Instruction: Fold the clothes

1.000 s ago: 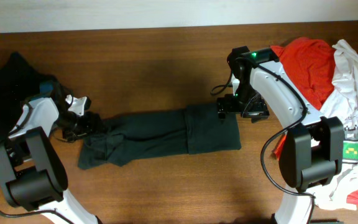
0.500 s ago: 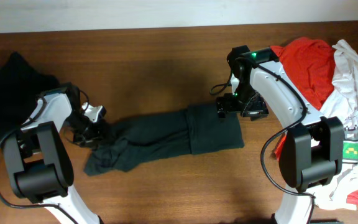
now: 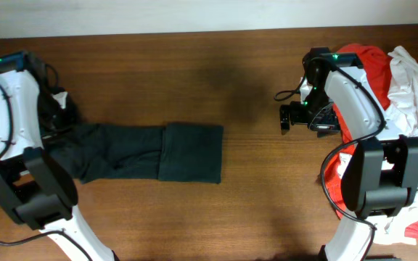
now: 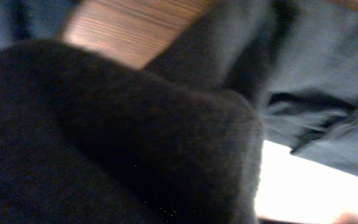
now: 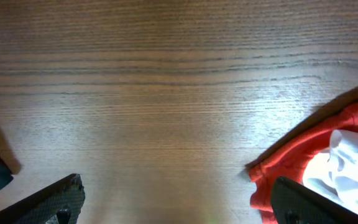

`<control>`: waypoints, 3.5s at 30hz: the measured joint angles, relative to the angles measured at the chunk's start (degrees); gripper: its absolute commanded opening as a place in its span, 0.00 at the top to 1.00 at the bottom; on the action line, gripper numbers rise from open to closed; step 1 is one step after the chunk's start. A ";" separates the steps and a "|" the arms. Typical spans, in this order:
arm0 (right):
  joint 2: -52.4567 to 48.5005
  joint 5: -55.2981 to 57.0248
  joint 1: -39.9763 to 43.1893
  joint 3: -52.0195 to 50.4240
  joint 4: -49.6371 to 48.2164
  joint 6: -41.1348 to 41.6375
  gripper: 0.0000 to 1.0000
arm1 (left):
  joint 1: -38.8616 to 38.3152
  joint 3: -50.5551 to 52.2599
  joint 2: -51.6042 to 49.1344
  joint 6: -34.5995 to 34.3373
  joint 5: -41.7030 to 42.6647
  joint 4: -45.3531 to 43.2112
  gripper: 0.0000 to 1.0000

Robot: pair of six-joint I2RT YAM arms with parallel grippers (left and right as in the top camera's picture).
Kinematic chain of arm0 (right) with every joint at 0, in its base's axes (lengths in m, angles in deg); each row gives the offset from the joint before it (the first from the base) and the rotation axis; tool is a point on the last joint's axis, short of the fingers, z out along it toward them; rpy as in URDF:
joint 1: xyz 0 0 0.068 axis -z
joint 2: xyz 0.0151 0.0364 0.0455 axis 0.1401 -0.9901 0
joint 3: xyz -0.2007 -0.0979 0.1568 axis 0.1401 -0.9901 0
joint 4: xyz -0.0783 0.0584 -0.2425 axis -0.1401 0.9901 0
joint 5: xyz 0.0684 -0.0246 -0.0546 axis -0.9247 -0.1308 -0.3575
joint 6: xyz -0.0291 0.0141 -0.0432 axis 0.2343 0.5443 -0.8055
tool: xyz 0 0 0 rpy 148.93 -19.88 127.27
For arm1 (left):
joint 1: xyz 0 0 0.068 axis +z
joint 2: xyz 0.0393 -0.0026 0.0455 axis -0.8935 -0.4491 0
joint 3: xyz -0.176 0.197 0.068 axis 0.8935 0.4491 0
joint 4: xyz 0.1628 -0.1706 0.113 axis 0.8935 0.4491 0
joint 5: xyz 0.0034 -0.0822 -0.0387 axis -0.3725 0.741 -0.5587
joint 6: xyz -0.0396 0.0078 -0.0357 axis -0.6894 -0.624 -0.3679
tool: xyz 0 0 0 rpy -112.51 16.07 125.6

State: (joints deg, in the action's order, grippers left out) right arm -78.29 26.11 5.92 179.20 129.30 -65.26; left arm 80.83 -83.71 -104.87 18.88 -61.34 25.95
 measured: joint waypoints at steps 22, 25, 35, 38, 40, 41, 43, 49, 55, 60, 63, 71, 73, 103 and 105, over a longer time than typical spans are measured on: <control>0.00 0.00 0.00 0.00 0.90 -1.68 0.01 | -36.30 -0.17 -6.23 -8.37 6.49 -5.14 0.92; 0.00 0.00 0.00 0.00 0.87 -1.73 0.01 | -37.42 -0.17 -6.25 -8.39 6.95 -5.33 0.92; 0.00 0.00 0.00 0.00 0.94 -1.75 0.01 | -39.50 -0.17 -6.25 -8.59 14.01 -8.44 0.86; 0.00 0.00 0.00 0.00 1.05 -1.77 0.01 | -40.94 -0.17 -6.23 -8.81 14.58 -9.27 0.62; 0.00 0.00 0.00 0.00 1.14 -1.79 0.01 | -42.56 -0.17 -6.25 -9.03 15.10 -9.88 0.32; 0.00 0.00 0.00 0.00 1.27 -1.79 0.01 | -43.45 -0.17 -6.23 -8.94 15.39 -9.94 0.26; 0.00 0.00 0.00 0.00 1.33 -1.88 0.01 | -44.89 -0.17 -6.25 -9.09 16.02 -9.03 0.26; 0.00 -5.77 -0.04 0.00 1.33 -4.76 0.00 | -35.06 -7.32 -6.25 -7.58 12.90 -7.39 0.23; 0.00 -34.69 -10.64 0.00 -4.37 -19.67 0.11 | -21.29 -6.95 -6.27 -7.19 10.93 -15.37 0.23; 0.00 -27.06 -24.13 0.11 -20.04 -13.70 0.10 | -21.18 -3.06 -10.03 -6.97 10.95 -16.57 0.23; 0.00 -20.61 -28.87 0.11 -24.52 -10.34 0.10 | -21.18 0.24 -13.46 -6.97 10.93 -17.33 0.23; -5.18 -4.42 -32.15 0.11 -27.19 -0.33 0.92 | -21.07 3.76 -14.82 -6.80 10.45 -18.60 0.22; -6.14 -0.17 -31.93 0.11 -25.42 2.78 0.93 | -21.09 3.80 -14.82 -6.80 9.38 -18.18 0.22; -0.22 -32.50 -31.26 -8.00 -15.82 -7.32 0.48 | -19.32 16.61 -1.51 -6.56 5.77 -28.89 0.47; -0.22 -29.68 -31.19 -11.30 -18.34 -7.10 0.48 | -19.39 20.85 -1.60 -6.08 5.64 -30.01 0.47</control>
State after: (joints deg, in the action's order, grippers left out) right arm -78.51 -3.57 -25.27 167.90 110.96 -72.36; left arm 61.44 -62.86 -106.46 12.80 -55.70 -4.06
